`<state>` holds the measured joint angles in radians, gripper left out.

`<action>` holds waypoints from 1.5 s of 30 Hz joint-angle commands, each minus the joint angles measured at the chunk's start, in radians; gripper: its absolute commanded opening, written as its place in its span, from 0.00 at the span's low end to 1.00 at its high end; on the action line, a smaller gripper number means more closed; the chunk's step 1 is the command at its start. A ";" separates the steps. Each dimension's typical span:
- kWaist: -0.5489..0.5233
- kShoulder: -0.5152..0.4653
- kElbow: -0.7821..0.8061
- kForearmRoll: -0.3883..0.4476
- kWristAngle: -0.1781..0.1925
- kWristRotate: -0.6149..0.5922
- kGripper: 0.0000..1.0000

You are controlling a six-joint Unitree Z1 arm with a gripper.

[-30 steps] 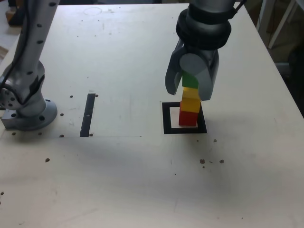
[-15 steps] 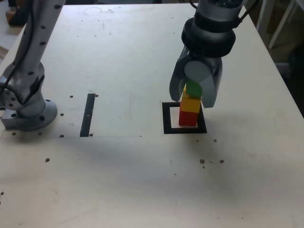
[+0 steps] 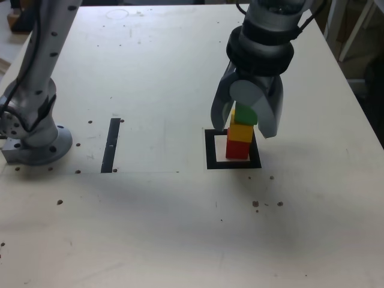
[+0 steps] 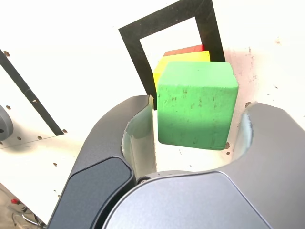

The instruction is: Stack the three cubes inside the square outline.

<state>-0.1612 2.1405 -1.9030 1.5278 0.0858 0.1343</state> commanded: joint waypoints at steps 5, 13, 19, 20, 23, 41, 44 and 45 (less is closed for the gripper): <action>-0.004 -0.070 0.021 -0.004 0.040 -0.024 1.00; -0.022 -0.220 0.147 -0.003 0.092 -0.110 1.00; -0.022 -0.356 0.361 -0.012 0.119 -0.197 1.00; -0.022 -0.377 0.399 -0.017 0.121 -0.210 1.00; -0.022 -0.439 0.520 -0.053 0.120 -0.249 1.00; -0.026 -0.594 1.074 -0.403 0.015 -0.365 1.00; -0.037 -0.595 1.100 -0.429 -0.008 -0.367 1.00; -0.041 -0.595 1.110 -0.437 -0.016 -0.368 1.00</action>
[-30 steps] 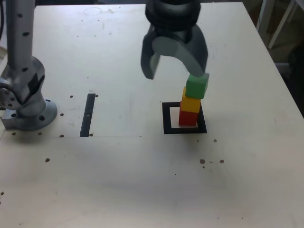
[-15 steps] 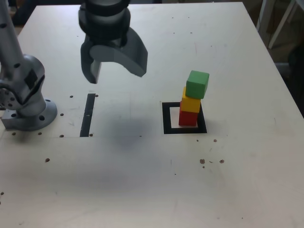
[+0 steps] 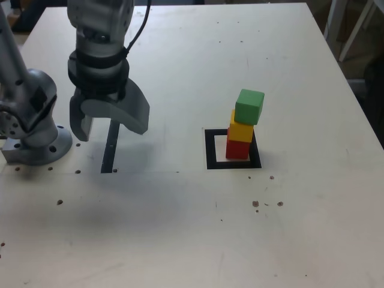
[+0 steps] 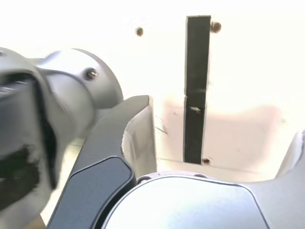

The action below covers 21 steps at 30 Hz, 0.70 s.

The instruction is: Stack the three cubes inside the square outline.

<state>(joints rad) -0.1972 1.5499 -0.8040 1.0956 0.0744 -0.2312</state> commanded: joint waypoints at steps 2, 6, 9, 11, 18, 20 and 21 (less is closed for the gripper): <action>-0.013 -0.007 0.026 -0.018 -0.015 -0.006 1.00; -0.019 -0.011 0.037 -0.032 -0.020 -0.007 1.00; -0.019 -0.012 0.042 -0.035 -0.018 -0.005 1.00; -0.019 -0.012 0.045 -0.036 -0.016 -0.005 1.00; -0.019 -0.003 0.058 -0.056 -0.016 -0.002 1.00; -0.019 0.003 0.055 -0.063 -0.019 -0.001 1.00; -0.019 0.006 0.052 -0.065 -0.020 0.000 1.00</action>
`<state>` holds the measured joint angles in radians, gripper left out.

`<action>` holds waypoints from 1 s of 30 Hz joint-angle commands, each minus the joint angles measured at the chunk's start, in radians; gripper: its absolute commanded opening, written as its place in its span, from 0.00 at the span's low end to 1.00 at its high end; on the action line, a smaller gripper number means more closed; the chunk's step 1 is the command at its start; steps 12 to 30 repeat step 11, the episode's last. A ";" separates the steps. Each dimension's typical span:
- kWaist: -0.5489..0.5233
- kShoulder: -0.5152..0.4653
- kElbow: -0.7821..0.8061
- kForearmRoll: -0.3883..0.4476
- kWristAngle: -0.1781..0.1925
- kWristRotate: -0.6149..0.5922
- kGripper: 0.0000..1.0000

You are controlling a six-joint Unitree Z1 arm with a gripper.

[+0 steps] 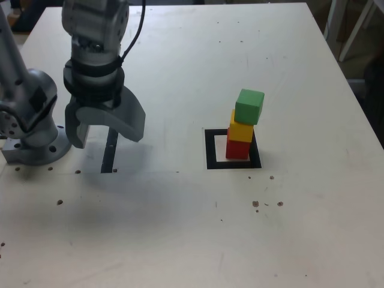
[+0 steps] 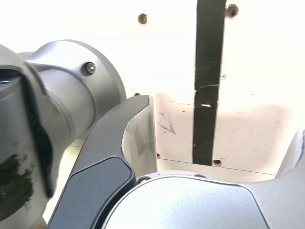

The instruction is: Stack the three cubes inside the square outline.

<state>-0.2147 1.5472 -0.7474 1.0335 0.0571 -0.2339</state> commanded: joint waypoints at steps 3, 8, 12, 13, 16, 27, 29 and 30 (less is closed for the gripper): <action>-0.002 0.016 -0.011 -0.004 -0.006 0.003 1.00; -0.002 0.021 -0.004 -0.005 -0.008 0.004 1.00; -0.002 0.025 0.002 -0.005 -0.008 0.004 1.00; -0.002 0.025 0.002 -0.005 -0.008 0.004 1.00; -0.002 0.025 0.002 -0.005 -0.008 0.004 1.00; -0.002 0.025 0.002 -0.005 -0.008 0.004 1.00; -0.002 0.025 0.002 -0.005 -0.008 0.004 1.00; -0.002 0.025 0.002 -0.005 -0.008 0.004 1.00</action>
